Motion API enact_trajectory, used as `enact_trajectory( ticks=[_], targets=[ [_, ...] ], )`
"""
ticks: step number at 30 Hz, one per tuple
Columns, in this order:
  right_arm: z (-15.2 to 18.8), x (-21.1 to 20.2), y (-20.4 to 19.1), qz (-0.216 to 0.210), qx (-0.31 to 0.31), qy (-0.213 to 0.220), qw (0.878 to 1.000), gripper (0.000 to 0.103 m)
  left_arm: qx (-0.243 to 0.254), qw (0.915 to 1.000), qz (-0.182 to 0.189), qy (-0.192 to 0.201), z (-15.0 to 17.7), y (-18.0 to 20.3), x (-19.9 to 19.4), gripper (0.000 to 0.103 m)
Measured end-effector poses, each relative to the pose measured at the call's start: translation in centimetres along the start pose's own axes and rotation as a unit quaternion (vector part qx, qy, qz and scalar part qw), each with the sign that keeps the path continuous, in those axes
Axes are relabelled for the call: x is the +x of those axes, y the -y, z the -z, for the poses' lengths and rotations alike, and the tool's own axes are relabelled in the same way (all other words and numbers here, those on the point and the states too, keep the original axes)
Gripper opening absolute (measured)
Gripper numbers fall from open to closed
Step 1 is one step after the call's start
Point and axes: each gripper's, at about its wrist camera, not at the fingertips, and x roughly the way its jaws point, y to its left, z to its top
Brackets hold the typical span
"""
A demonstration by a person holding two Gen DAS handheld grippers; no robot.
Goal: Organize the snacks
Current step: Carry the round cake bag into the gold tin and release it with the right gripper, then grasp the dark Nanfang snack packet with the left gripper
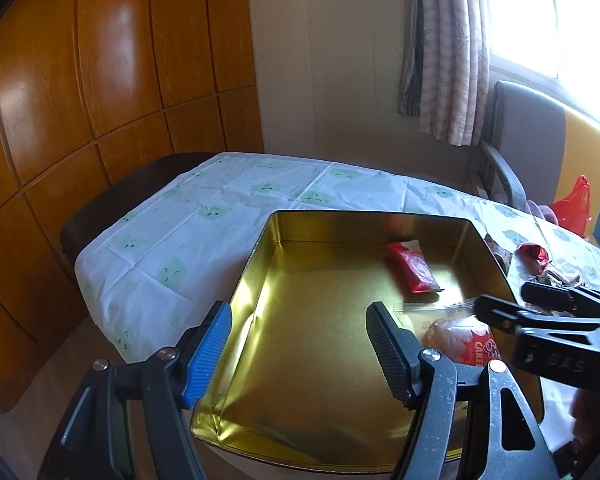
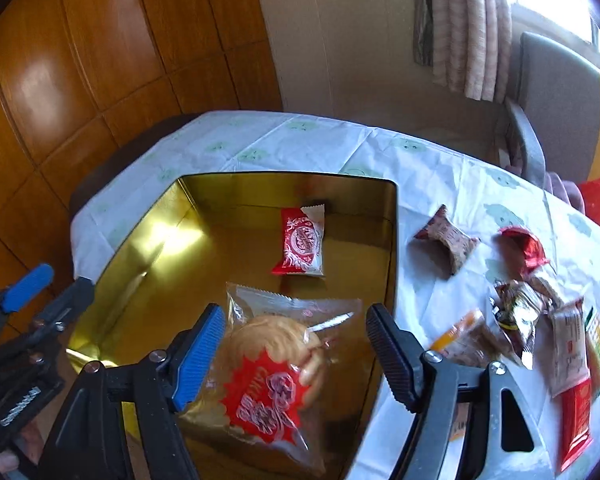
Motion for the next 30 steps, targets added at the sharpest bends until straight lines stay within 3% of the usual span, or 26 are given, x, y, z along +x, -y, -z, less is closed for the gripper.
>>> enact_trajectory(
  ticks=[10,17,23,30],
  targets=[
    [5.2,-6.4,5.9,0.034,0.082,0.032,0.996,0.075,0.032,0.9983,0.048,-0.002,0.1,2.1,-0.8,0.07],
    [10.3,-8.5,11.0,0.083,0.144,0.001,0.986,0.075,0.075,0.992,0.101,-0.008,-0.2,5.3,-1.7,0.07],
    [13.9,-9.2,13.4,0.111,0.169,-0.016,0.979,0.075,0.133,0.9789,0.154,-0.016,-1.3,9.7,-2.5,0.07],
    [15.5,-9.3,13.6,0.129,0.141,-0.023,0.981,0.075,0.199,0.954,0.218,-0.053,-2.9,16.0,-1.8,0.07]
  ],
)
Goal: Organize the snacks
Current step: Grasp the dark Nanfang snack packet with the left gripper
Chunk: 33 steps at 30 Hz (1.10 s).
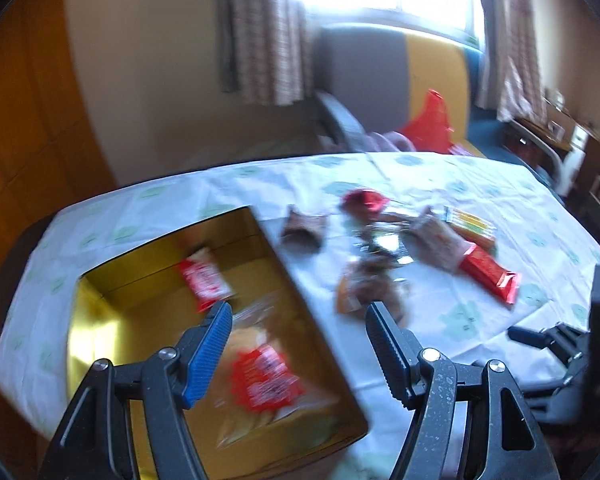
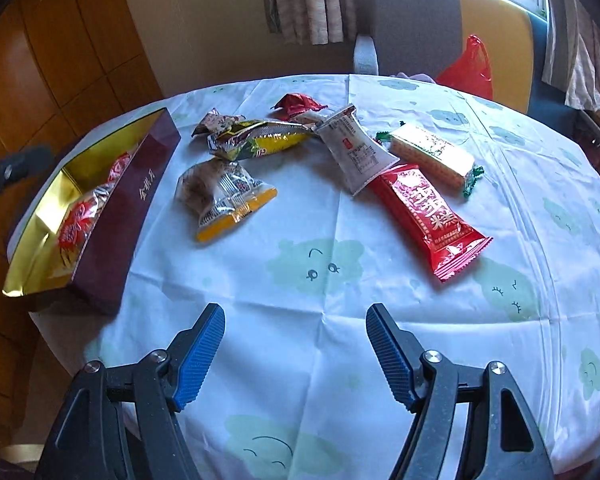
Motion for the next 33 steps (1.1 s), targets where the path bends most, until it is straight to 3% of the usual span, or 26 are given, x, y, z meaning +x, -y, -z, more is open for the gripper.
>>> enact_trajectory(
  ticks=[2,8,17,21,23,27,30,33],
  targets=[
    [0.3,0.3,-0.4,0.003,-0.009,-0.006,1.0,0.075,0.016,0.9994,0.024,-0.016,-1.5,1.4,1.3,0.07],
    [1.1,1.6,-0.6,0.006,-0.026,-0.022,0.999,0.075,0.046,0.9963,0.049,-0.053,-4.7,4.4,5.8,0.07],
    [1.8,2.0,-1.6,0.001,-0.069,-0.021,0.997,0.091,0.071,0.9886,0.072,-0.112,-7.7,7.1,13.1,0.07],
    [1.9,2.1,-1.7,-0.003,-0.072,-0.019,0.997,0.092,0.09,0.9828,0.074,-0.143,-8.1,8.5,16.4,0.067],
    [1.9,2.2,-1.6,-0.009,-0.069,-0.018,0.997,0.094,0.098,0.9791,0.078,-0.16,-8.0,9.1,17.8,0.062],
    [2.0,2.1,-1.4,-0.016,-0.066,-0.012,0.998,0.095,0.1,0.9753,0.064,-0.186,-7.6,9.6,20.2,0.036],
    [2.1,2.1,-1.4,-0.02,-0.066,-0.009,0.998,0.095,0.073,0.9797,0.075,-0.171,-7.7,8.9,19.6,0.028],
    [2.1,1.9,-1.1,-0.028,-0.062,-0.005,0.998,0.095,0.066,0.9854,0.084,-0.133,-7.7,8.4,17.0,0.028]
  ],
)
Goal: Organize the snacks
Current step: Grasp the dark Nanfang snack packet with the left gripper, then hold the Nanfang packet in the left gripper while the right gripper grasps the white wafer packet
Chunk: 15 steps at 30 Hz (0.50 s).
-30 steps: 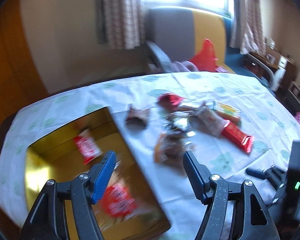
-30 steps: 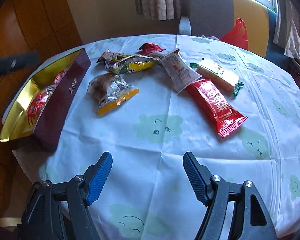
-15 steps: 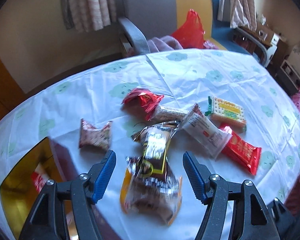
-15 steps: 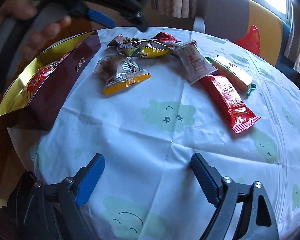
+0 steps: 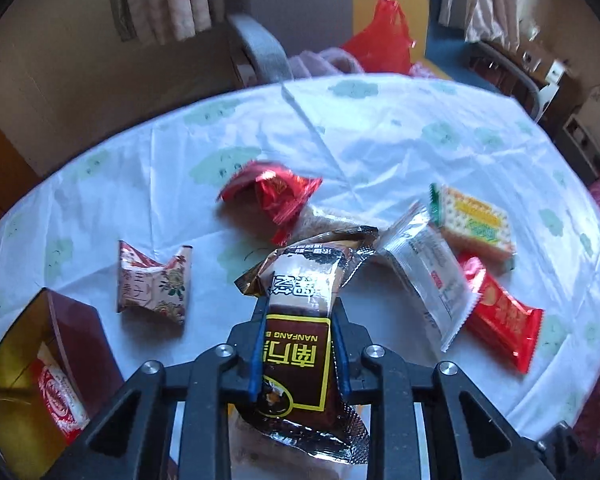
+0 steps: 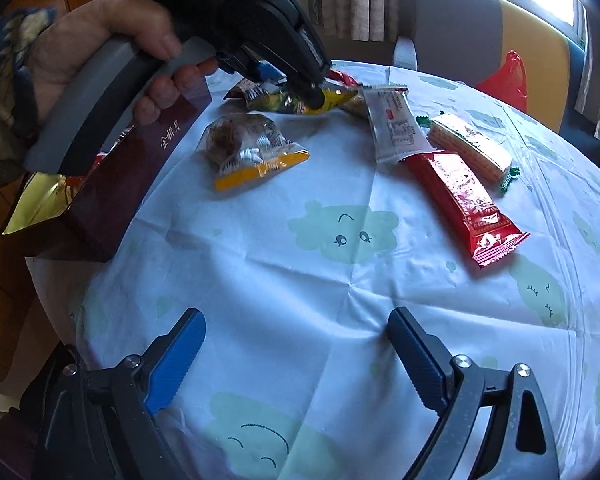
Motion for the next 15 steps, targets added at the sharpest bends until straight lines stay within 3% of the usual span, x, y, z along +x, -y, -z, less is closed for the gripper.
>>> enact_trajectory(
  ticks=[4,7,9,15],
  targets=[
    [-0.1,-0.3,0.6,-0.008,0.018,0.002,1.0,0.09,-0.001,0.9987,0.024,0.045,2.2,0.8,-4.3,0.028],
    [-0.1,-0.6,0.7,0.002,0.014,0.001,1.0,0.079,0.009,0.9975,0.036,0.06,4.8,1.8,-6.6,0.028],
    [-0.1,-1.0,1.4,-0.001,0.026,0.0,1.0,0.07,0.014,0.9972,0.046,0.057,6.5,2.7,-7.4,0.028],
    [1.0,-2.9,4.4,0.015,0.062,0.005,0.998,0.065,0.064,0.9961,0.047,0.04,12.2,6.1,-7.4,0.028]
  ],
)
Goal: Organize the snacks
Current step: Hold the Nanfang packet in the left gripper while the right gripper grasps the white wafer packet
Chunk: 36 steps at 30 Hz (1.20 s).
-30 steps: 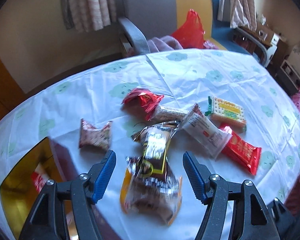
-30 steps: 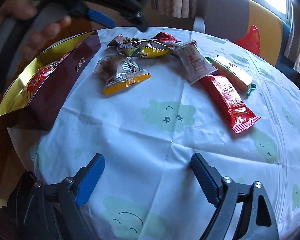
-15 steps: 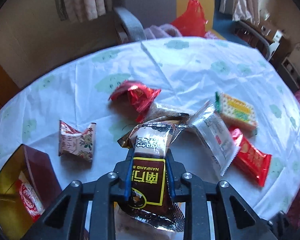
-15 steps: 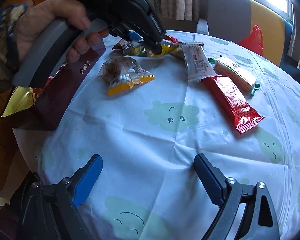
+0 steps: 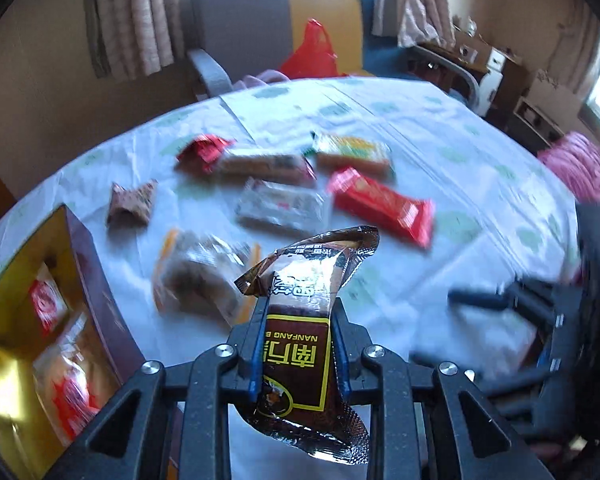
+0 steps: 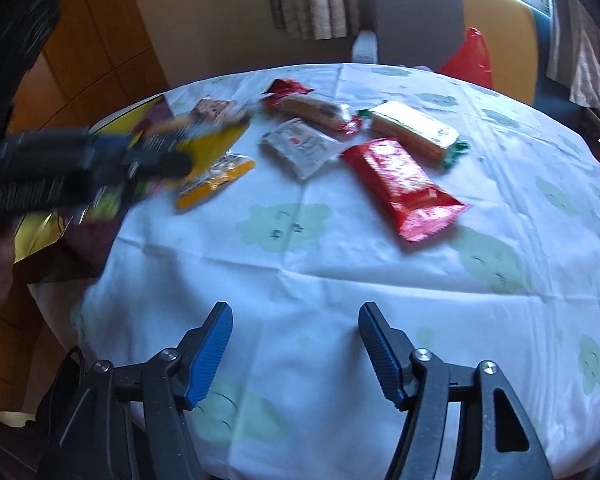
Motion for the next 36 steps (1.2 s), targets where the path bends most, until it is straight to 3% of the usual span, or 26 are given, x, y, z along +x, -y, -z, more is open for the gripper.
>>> enact_trajectory(
  ticks=[4,9,12,15,23,33,36],
  targets=[
    [0.8,-1.5,2.1,0.026,0.016,0.006,1.0,0.058,0.024,0.9995,-0.005,-0.02,3.1,2.1,0.9,0.028],
    [1.3,-3.0,4.4,0.06,0.028,0.009,0.998,0.038,0.005,0.9995,-0.002,-0.032,5.3,1.9,2.3,0.029],
    [1.0,-3.7,4.8,0.066,0.023,0.014,0.997,0.035,-0.026,0.9993,0.015,-0.022,5.6,1.2,2.2,0.031],
    [-0.3,-4.0,4.1,0.065,-0.003,0.022,0.998,0.032,-0.02,0.9996,0.013,-0.018,5.8,1.4,2.2,0.032],
    [-6.0,-2.4,0.7,0.007,-0.108,0.027,0.994,0.032,-0.042,0.9985,0.034,-0.009,6.5,0.4,1.5,0.028],
    [-12.4,5.8,-2.4,-0.012,-0.225,-0.038,0.974,0.056,-0.054,0.9967,0.06,0.002,7.0,-0.3,1.4,0.028],
    [-13.1,8.3,-3.4,-0.001,-0.259,-0.062,0.964,0.056,-0.057,0.9962,0.066,0.004,7.0,-0.5,1.4,0.028]
  ],
)
